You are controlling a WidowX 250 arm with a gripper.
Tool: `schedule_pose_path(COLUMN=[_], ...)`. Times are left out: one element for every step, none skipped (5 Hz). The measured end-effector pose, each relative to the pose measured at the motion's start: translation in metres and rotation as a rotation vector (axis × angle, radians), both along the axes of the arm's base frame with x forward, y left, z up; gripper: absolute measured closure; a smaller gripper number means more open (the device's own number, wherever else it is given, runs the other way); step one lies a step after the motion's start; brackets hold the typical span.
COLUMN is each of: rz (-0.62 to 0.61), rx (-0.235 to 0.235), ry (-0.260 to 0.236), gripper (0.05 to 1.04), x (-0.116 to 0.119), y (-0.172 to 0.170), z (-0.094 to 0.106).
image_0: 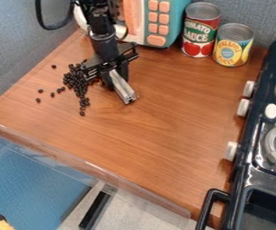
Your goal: Sweep into pile
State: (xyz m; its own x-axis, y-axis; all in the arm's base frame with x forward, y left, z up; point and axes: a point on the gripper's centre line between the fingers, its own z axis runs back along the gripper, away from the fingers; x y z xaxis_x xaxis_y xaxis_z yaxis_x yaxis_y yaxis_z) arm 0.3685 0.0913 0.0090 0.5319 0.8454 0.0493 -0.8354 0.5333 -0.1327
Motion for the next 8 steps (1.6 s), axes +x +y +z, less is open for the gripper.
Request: schedule_pose_path(rz=[0.011, 0.033, 0.039, 0.030, 0.036, 0.007, -0.021, -0.017], rx=[0.003, 0.005, -0.001, -0.028, -0.067, -0.079, -0.045, -0.019], ry=[-0.004, -0.008, -0.013, -0.019, -0.045, -0.063, -0.102, -0.064], gripper=[0.698, 0.698, 0.698, 0.698, 0.698, 0.698, 0.698, 0.698], x=[-0.003, -0.009, -0.012, -0.014, -0.009, 0.000, 0.019, 0.032], y=[0.003, 0.009, 0.009, 0.004, -0.005, -0.015, -0.023, -0.027], z=[0.000, 0.001, 0.002, 0.009, 0.023, 0.031, 0.042, 0.025])
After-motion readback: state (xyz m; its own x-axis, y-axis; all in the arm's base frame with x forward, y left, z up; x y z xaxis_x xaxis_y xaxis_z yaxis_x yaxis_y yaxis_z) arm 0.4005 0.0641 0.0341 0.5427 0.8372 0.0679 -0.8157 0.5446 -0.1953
